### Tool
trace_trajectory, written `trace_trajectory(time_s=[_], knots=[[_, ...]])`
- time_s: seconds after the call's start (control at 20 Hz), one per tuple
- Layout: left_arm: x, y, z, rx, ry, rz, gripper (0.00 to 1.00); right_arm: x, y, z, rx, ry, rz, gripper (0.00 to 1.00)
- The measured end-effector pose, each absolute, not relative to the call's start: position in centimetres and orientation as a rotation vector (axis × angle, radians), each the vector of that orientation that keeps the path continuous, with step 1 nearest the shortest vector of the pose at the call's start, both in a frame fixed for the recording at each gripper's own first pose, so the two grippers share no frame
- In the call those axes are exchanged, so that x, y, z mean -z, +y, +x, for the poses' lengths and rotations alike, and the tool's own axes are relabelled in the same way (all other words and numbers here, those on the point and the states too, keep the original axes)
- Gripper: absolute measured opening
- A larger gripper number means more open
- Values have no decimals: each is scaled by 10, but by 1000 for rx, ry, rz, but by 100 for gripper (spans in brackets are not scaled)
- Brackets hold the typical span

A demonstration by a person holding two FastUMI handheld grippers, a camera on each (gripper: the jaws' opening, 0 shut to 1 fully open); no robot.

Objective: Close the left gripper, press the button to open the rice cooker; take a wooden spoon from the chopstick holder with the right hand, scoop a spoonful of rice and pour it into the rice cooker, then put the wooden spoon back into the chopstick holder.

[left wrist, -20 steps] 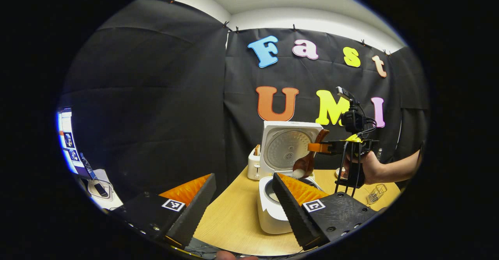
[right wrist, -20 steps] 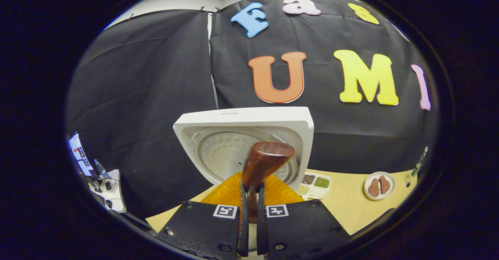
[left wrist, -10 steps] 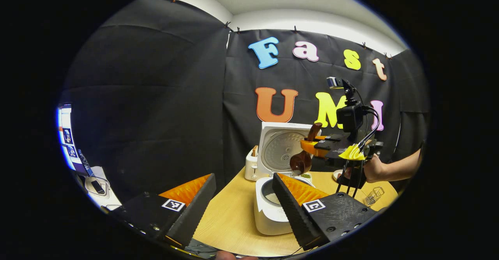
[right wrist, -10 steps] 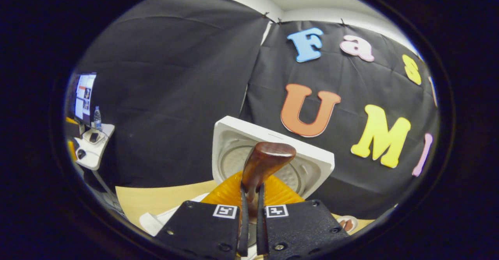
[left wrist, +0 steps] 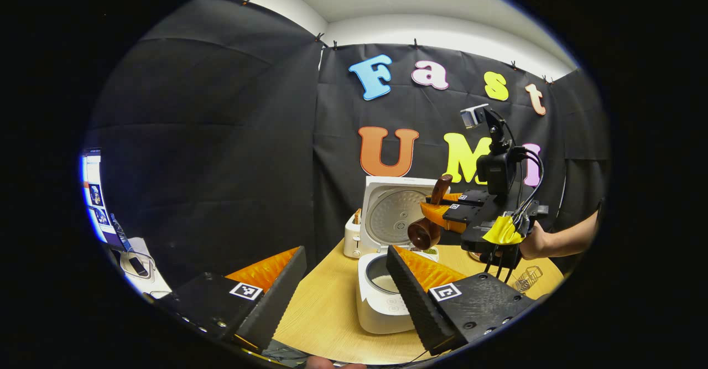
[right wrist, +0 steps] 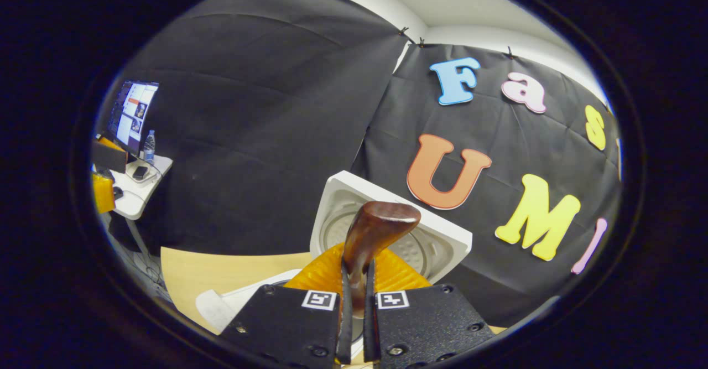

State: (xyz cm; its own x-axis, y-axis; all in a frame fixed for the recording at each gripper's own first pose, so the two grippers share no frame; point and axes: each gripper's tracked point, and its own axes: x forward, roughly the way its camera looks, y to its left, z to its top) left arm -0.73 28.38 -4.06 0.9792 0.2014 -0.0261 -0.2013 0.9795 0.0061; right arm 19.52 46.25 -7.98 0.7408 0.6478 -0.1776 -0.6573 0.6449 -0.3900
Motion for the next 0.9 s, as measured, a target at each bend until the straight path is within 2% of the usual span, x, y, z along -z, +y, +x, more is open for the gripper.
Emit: trace_trajectory(time_s=[0.45, 0.7, 0.8, 0.9], knots=[[24, 249, -3, -159, -5, -54, 94, 63, 396, 189, -683, 225, -11, 13], [15, 196, -1, -114, -8, -108, 94, 33, 304, 194, -626, 240, 183, 13], [12, 175, 2, -99, -10, -102, 94, 22, 250, 195, -576, 231, 237, 16], [11, 151, 7, -82, -1, -93, 94, 14, 199, 193, -518, 219, 283, 13]])
